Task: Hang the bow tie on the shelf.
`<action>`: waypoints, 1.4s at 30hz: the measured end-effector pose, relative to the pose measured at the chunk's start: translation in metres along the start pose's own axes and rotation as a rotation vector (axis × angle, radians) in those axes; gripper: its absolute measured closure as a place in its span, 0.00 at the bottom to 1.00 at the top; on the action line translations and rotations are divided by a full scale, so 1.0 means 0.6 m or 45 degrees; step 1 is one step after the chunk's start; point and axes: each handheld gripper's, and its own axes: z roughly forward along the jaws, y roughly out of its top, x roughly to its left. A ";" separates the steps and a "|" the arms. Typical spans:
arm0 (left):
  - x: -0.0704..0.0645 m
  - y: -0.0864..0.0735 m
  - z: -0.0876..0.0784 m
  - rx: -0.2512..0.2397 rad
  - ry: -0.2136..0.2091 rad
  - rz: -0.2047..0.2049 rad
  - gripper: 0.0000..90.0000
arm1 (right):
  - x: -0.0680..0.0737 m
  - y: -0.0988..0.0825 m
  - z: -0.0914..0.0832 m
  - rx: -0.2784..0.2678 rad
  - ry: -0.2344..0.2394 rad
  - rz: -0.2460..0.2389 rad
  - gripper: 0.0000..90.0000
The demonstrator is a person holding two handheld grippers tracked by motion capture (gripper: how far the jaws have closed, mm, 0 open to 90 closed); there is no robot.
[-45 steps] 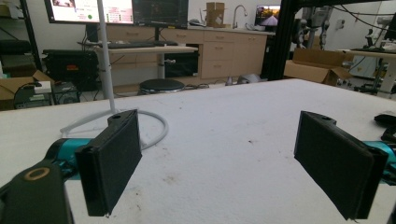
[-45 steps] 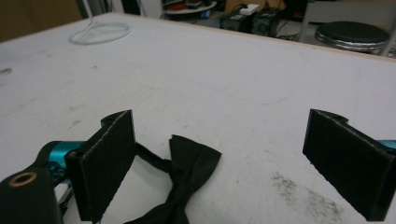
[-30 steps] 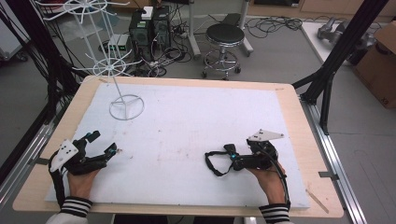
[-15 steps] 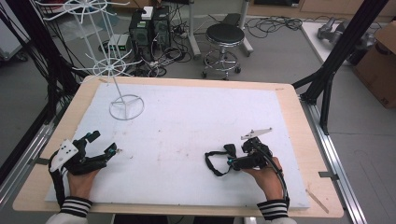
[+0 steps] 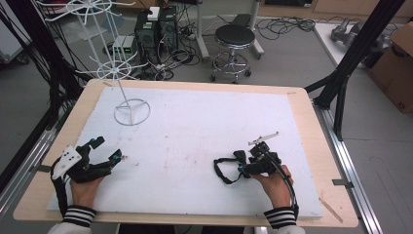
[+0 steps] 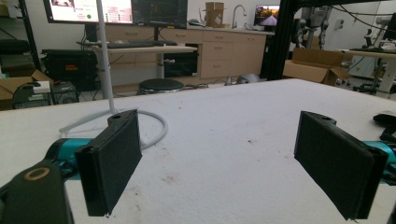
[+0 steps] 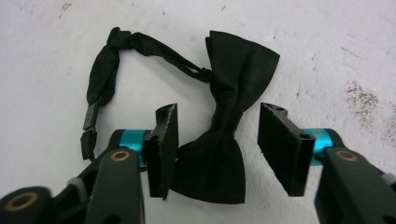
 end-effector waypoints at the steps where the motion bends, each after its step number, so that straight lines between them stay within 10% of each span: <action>1: 0.000 0.000 0.000 0.002 -0.001 0.000 0.17 | 0.000 0.001 0.000 0.005 -0.002 0.008 0.55; 30: 0.000 0.000 0.000 0.000 -0.002 -0.001 0.17 | 0.007 0.018 0.023 0.144 -0.088 0.091 0.83; 42: 0.000 0.000 0.000 -0.001 -0.002 -0.004 0.17 | 0.011 0.021 0.016 0.094 -0.041 0.112 0.84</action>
